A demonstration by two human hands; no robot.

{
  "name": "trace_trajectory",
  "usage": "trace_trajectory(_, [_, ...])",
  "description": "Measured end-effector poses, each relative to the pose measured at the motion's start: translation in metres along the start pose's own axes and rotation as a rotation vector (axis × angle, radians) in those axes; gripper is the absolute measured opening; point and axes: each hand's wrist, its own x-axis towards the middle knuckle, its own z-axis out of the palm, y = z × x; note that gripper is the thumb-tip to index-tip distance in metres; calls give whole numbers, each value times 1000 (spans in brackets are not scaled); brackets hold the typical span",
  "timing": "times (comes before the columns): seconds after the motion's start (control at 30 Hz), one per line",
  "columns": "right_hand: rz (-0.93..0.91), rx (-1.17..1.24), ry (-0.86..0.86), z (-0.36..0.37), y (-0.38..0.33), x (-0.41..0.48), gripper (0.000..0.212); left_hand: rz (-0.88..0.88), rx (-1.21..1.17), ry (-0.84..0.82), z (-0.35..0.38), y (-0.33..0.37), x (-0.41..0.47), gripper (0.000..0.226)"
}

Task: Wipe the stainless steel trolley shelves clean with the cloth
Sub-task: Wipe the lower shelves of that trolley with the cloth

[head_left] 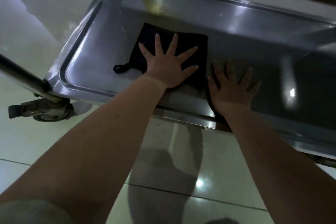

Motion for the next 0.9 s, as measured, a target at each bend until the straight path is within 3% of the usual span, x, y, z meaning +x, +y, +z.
trace_trajectory(0.27, [40, 14, -9, -1, -3, 7, 53, 1, -10, -59, -16, 8, 55, 68])
trace_trajectory(0.6, [28, 20, -15, -1, -4, 5, 53, 75, 0, -56, 20, -5, -107, 61])
trace_trajectory(0.9, [18, 5, -22, -2, -3, 4, 53, 20, -24, -76, -9, 2, 29, 67])
